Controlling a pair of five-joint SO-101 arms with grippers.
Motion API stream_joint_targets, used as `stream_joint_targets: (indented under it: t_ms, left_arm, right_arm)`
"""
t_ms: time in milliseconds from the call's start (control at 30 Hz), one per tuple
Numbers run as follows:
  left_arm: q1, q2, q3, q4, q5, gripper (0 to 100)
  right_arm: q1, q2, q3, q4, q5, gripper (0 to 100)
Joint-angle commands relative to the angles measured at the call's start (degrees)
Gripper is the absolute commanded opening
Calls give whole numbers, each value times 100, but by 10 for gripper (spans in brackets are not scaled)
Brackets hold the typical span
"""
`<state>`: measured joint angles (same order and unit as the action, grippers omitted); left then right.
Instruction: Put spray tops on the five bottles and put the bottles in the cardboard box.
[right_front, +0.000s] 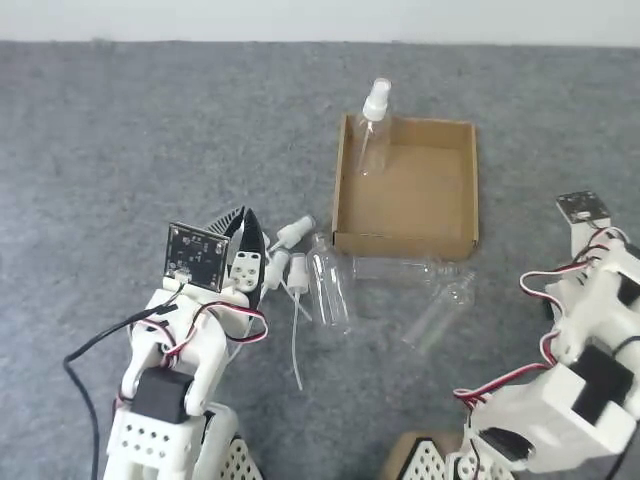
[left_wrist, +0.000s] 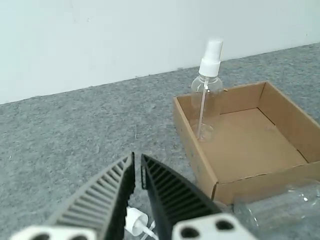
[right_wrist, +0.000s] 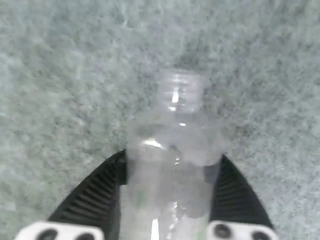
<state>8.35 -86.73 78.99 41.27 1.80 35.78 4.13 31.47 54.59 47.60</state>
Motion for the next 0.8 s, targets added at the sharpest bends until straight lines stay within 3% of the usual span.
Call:
stream_joint_targets:
  t_ms: [0, 233, 367, 767]
  left_arm:
    - [0, 53, -31, -114, 53, 12]
    - [0, 44, 31, -141, 53, 12]
    - [0, 44, 31, -141, 53, 12]
    - [0, 44, 31, -141, 53, 12]
  right_arm:
    - [-31, -75, -264, 84, -158, 296]
    - [-163, 4, -1521, 1191, -396, 297]
    - [-277, 4, -1758, 1640, -62, 297]
    - [-259, 1095, -2505, 1754, 290, 297]
